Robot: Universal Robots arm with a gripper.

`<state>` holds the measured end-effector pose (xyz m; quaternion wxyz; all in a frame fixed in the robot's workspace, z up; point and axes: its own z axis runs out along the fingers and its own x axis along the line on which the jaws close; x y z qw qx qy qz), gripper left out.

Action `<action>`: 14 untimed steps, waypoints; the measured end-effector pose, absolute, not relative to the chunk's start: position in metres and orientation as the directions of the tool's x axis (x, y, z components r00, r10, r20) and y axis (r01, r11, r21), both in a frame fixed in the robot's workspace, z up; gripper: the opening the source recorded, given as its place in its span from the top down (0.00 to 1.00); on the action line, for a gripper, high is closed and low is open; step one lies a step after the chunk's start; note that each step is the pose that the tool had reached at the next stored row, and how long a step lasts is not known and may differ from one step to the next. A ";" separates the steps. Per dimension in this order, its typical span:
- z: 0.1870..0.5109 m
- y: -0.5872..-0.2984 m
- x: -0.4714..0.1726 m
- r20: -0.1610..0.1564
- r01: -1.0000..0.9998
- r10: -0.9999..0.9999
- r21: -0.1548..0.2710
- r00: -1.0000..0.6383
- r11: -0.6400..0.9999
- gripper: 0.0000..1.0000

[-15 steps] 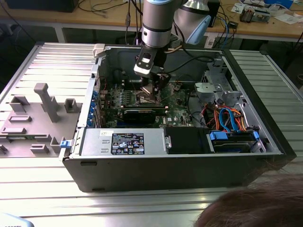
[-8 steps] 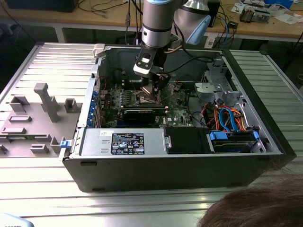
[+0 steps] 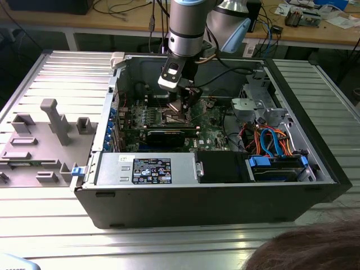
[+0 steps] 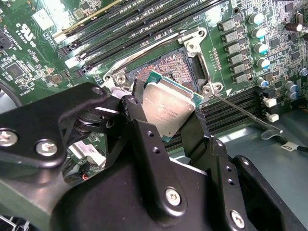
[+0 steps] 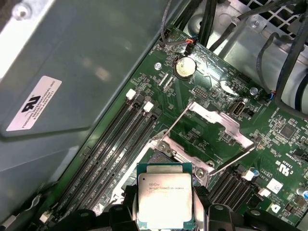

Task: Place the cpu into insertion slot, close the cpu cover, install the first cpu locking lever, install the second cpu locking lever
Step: 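Install the second cpu locking lever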

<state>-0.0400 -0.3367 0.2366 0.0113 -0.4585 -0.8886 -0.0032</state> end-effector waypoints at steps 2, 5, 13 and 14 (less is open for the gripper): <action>0.237 -0.337 -0.040 0.023 0.817 0.817 -0.005 -0.576 0.576 0.45; 0.237 -0.337 -0.040 0.023 0.820 0.820 -0.005 -0.572 0.572 0.45; 0.236 -0.337 -0.040 0.023 0.827 0.827 -0.005 -0.562 0.562 0.45; 0.236 -0.337 -0.040 0.023 0.829 0.828 -0.005 -0.560 0.560 0.45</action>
